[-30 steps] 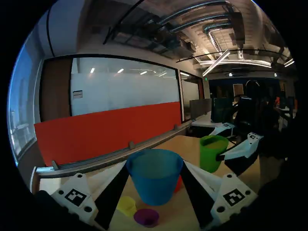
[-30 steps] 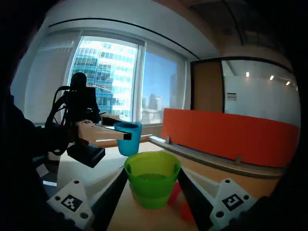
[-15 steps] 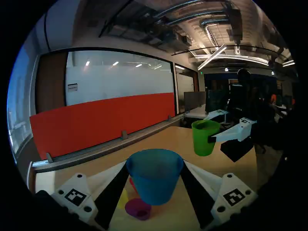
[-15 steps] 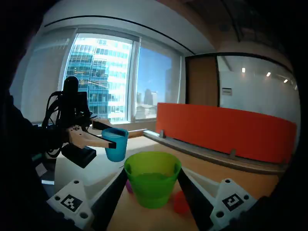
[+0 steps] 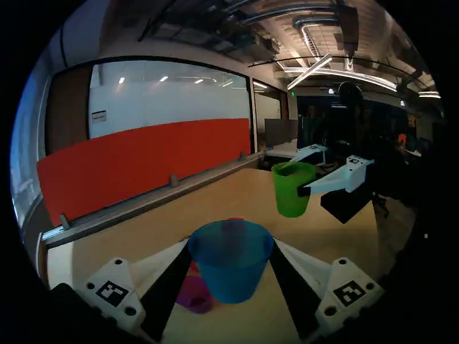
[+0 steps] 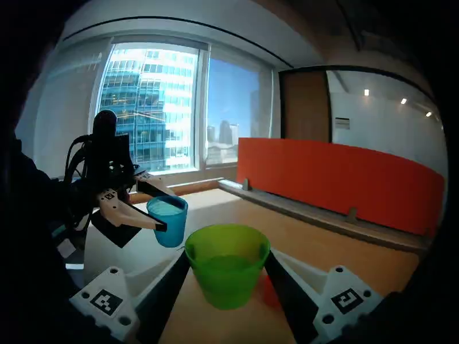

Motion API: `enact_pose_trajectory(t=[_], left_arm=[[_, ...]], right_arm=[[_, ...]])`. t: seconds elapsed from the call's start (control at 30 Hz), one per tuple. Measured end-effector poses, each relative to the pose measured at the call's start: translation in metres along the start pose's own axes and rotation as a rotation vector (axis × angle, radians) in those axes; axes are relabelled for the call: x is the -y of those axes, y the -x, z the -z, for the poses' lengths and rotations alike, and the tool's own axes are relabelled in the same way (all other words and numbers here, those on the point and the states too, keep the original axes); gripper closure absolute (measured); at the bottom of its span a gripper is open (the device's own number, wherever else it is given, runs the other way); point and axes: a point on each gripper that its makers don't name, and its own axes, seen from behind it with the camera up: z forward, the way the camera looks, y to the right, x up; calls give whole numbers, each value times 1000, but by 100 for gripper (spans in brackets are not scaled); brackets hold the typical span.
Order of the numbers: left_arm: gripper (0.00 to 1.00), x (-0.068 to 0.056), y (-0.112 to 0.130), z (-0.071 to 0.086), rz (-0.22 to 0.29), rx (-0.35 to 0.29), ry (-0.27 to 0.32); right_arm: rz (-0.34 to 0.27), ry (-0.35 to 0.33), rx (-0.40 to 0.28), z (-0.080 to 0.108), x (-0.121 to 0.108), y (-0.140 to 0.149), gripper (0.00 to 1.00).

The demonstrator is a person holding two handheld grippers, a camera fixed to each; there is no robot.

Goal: Pour water

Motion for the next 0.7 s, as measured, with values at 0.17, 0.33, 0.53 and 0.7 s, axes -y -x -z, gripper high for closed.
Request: enact_pose_trajectory(t=[0.17, 0.33, 0.53, 0.7], left_arm=[[11, -8, 18, -5, -10, 45, 20], [11, -19, 35, -12, -24, 88, 52], [11, -26, 56, -18, -32, 140, 79], [11, -31, 74, -21, -35, 183, 101]], right_arm=[[5, -13, 54, 0, 0, 20, 9], [10, -27, 99, -2, 0, 35, 10], [13, -48, 134, -4, 2, 48, 9], [19, -57, 173, -7, -1, 61, 10]])
